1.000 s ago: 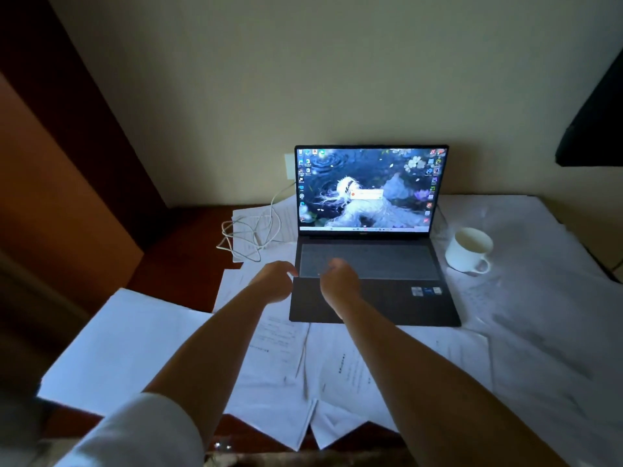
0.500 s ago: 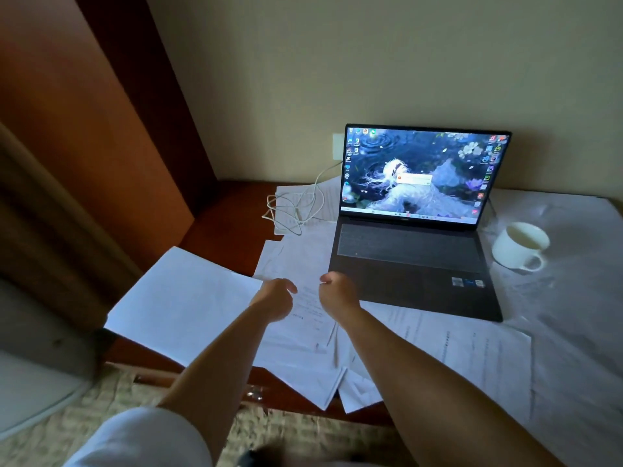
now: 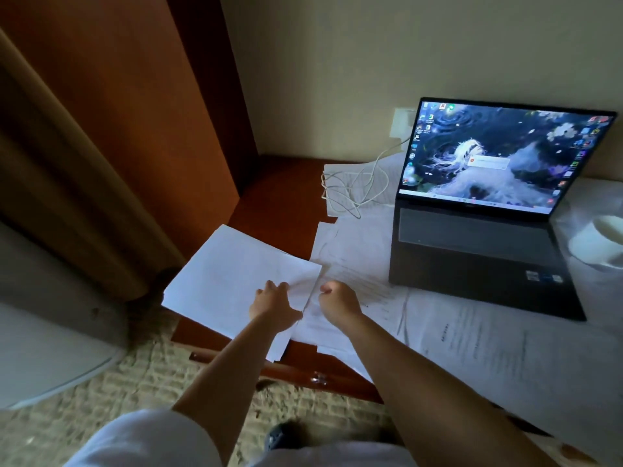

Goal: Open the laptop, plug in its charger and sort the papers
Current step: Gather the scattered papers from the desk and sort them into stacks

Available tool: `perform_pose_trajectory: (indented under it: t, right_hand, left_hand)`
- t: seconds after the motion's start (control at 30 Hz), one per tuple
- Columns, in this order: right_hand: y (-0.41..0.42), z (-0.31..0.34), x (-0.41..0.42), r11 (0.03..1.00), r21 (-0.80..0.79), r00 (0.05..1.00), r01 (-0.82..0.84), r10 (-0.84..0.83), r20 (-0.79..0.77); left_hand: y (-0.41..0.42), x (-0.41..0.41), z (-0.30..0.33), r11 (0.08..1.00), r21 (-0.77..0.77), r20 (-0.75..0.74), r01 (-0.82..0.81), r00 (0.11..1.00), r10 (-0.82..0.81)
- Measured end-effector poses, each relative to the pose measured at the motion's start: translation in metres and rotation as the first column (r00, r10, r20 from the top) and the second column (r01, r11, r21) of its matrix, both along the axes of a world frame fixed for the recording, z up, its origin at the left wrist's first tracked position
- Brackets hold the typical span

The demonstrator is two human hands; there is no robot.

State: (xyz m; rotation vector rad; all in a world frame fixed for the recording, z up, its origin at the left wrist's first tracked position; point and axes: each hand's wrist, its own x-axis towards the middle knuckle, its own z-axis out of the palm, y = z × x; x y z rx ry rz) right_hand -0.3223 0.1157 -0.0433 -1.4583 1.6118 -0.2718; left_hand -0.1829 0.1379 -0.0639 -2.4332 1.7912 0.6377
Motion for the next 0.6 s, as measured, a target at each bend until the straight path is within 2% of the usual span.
perform_pose_trajectory:
  t: [0.07, 0.13, 0.23, 0.3, 0.37, 0.43, 0.47, 0.53, 0.6]
  right_hand:
    - [0.003, -0.004, 0.013, 1.000, 0.017, 1.000, 0.025, -0.025, -0.009]
    - [0.004, -0.006, 0.023, 0.998, 0.030, 0.998, 0.062, -0.062, -0.024]
    - [0.002, -0.007, 0.032, 0.993, 0.007, 0.992, 0.121, -0.121, -0.030]
    - [0.000, -0.008, 0.036, 0.983, -0.004, 0.983, 0.183, -0.183, 0.010]
    - [-0.001, -0.009, 0.041, 0.966, 0.042, 0.964, 0.256, -0.259, 0.068]
    - [0.000, -0.013, 0.047, 0.950, 0.102, 0.945, 0.296, -0.307, 0.114]
    - [0.001, -0.015, 0.050, 0.944, 0.124, 0.939, 0.306, -0.321, 0.128]
    - [0.004, -0.017, 0.057, 0.936, 0.150, 0.931, 0.318, -0.338, 0.139]
    - [0.009, -0.021, 0.062, 0.923, 0.158, 0.914, 0.351, -0.375, 0.157]
  left_hand:
    - [0.000, 0.005, -0.004, 0.995, 0.068, 0.072, 0.070, 0.995, -0.075]
    - [-0.003, 0.006, -0.006, 0.988, 0.070, 0.121, 0.138, 0.982, -0.146]
    - [-0.010, 0.006, -0.003, 0.982, 0.059, 0.077, 0.181, 0.980, -0.185]
    - [-0.017, 0.013, 0.001, 0.992, 0.020, -0.047, 0.124, 0.991, -0.122]
    - [-0.022, 0.030, 0.004, 0.999, -0.006, -0.237, -0.040, 0.971, 0.037]
    - [-0.025, 0.051, 0.002, 0.978, 0.039, -0.425, -0.206, 0.882, 0.203]
    - [-0.023, 0.060, 0.002, 0.957, 0.082, -0.518, -0.279, 0.808, 0.280]
    - [-0.019, 0.071, 0.004, 0.926, 0.138, -0.627, -0.350, 0.693, 0.356]
    - [-0.014, 0.076, 0.007, 0.933, 0.130, -0.649, -0.337, 0.682, 0.337]
